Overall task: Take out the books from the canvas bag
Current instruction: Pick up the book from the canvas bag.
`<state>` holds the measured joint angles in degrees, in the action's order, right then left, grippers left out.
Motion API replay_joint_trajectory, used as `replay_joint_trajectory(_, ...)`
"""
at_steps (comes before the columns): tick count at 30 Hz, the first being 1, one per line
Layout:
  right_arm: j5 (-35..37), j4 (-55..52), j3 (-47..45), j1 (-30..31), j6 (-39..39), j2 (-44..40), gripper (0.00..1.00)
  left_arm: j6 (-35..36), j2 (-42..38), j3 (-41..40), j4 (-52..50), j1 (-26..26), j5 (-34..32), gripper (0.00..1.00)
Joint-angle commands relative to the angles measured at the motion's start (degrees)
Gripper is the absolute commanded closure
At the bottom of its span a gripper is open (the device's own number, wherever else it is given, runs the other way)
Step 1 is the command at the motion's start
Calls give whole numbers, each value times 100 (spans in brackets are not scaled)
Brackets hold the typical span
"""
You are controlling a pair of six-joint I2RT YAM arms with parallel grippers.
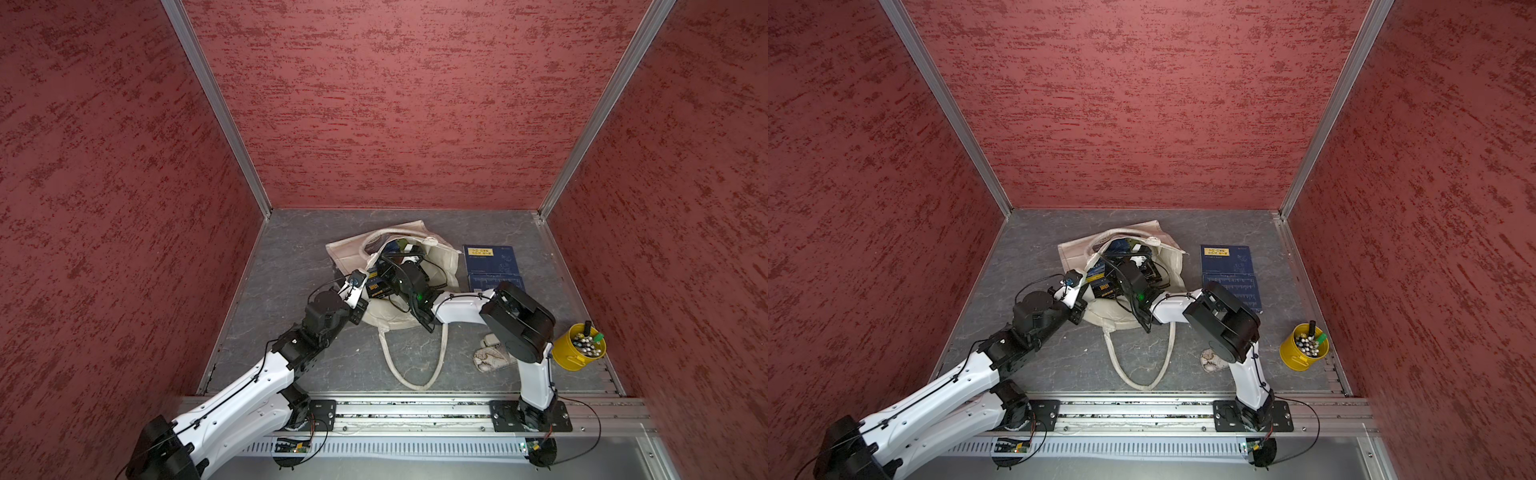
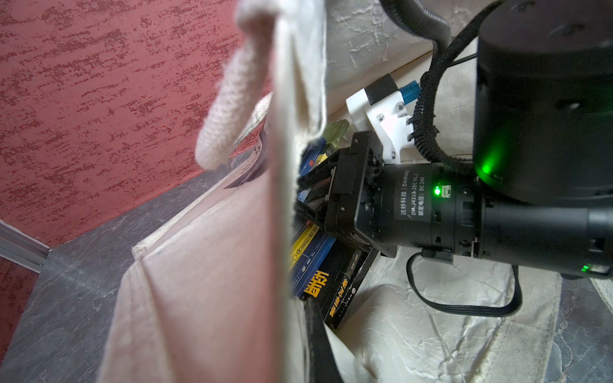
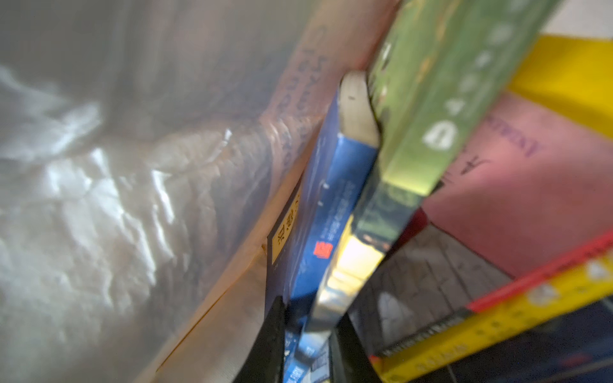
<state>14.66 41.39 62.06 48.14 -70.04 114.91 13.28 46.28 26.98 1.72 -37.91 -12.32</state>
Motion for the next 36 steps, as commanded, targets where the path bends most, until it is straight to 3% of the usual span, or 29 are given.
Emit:
replay_joint_trajectory(1, 75, 361, -379, -55, 38, -333, 95, -18, -155, 39, 739, -41, 192, 100)
replay_joint_trajectory(7, 224, 311, -956, 46, 119, -1083, 97, -36, -133, 52, 742, -38, 194, 100)
replay_joint_trajectory(15, 229, 499, -1485, 46, 4, -1342, 87, -44, -132, 53, 738, -32, 175, 100)
replay_joint_trajectory(18, 204, 667, -1516, 46, -25, -1240, 74, -52, -122, 57, 734, -30, 177, 100)
replay_joint_trajectory(20, 161, 764, -1532, 46, -26, -1215, 57, -46, -148, 51, 727, -27, 168, 100)
replay_joint_trajectory(22, 149, 794, -1543, 47, -5, -1199, 54, -50, -163, 49, 725, -32, 157, 100)
replay_joint_trajectory(25, 122, 827, -1596, 46, -66, -1164, 54, -53, -176, 52, 734, -31, 156, 100)
replay_joint_trajectory(32, 246, 906, -1763, 123, -232, -1206, 65, -56, -171, 57, 739, -32, 168, 100)
replay_joint_trajectory(36, 329, 914, -1684, 142, -177, -1112, 76, -61, -147, 57, 738, -19, 168, 100)
